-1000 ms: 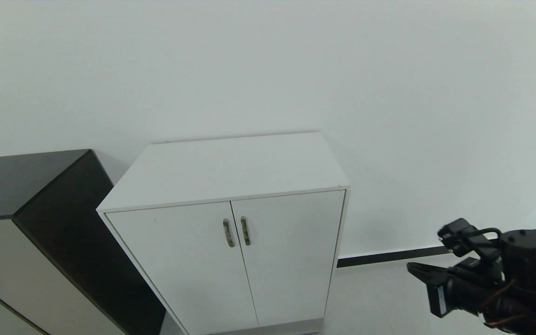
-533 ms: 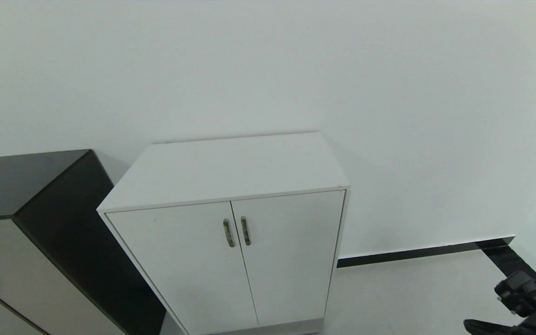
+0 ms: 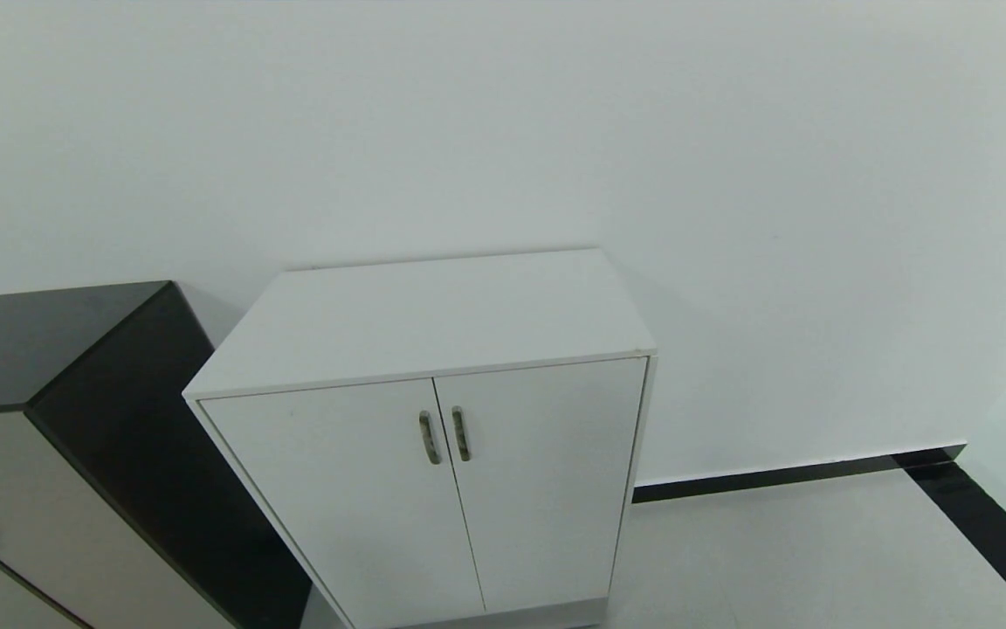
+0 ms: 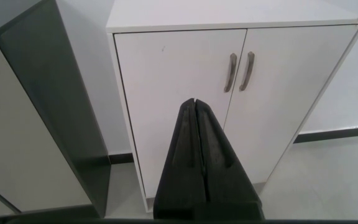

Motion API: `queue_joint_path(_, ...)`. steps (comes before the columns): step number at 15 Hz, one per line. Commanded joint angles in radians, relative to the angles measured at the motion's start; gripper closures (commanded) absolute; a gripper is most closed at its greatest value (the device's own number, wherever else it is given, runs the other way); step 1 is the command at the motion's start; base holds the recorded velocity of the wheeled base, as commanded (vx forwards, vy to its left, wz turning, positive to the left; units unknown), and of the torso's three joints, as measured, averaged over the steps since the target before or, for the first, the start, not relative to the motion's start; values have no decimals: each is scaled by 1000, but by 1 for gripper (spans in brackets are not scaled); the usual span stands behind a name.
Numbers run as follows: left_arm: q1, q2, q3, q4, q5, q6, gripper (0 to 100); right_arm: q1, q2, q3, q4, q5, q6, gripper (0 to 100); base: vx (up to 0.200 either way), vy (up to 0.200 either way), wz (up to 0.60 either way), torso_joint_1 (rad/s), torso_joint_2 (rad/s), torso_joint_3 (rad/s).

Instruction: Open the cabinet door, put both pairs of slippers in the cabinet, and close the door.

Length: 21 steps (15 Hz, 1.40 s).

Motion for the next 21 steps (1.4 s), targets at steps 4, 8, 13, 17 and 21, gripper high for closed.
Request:
queue_joint_path(4,0,1,0,0,-1,0,100,1,-209,0,75,1,32,100,0,0,0,0,0,0)
queue_joint_path(8,0,1,0,0,-1,0,100,24,-331,0,136,8,124,100,0,0,0,0,0,0)
queue_joint_path(13,0,1,0,0,-1,0,100,-152,-455,0,133,2,122,100,0,0,0,0,0,0)
queue_joint_path(17,0,1,0,0,-1,0,100,-284,-599,0,133,2,124,100,0,0,0,0,0,0)
queue_joint_path(21,0,1,0,0,-1,-1,100,-348,-726,0,133,2,124,100,0,0,0,0,0,0)
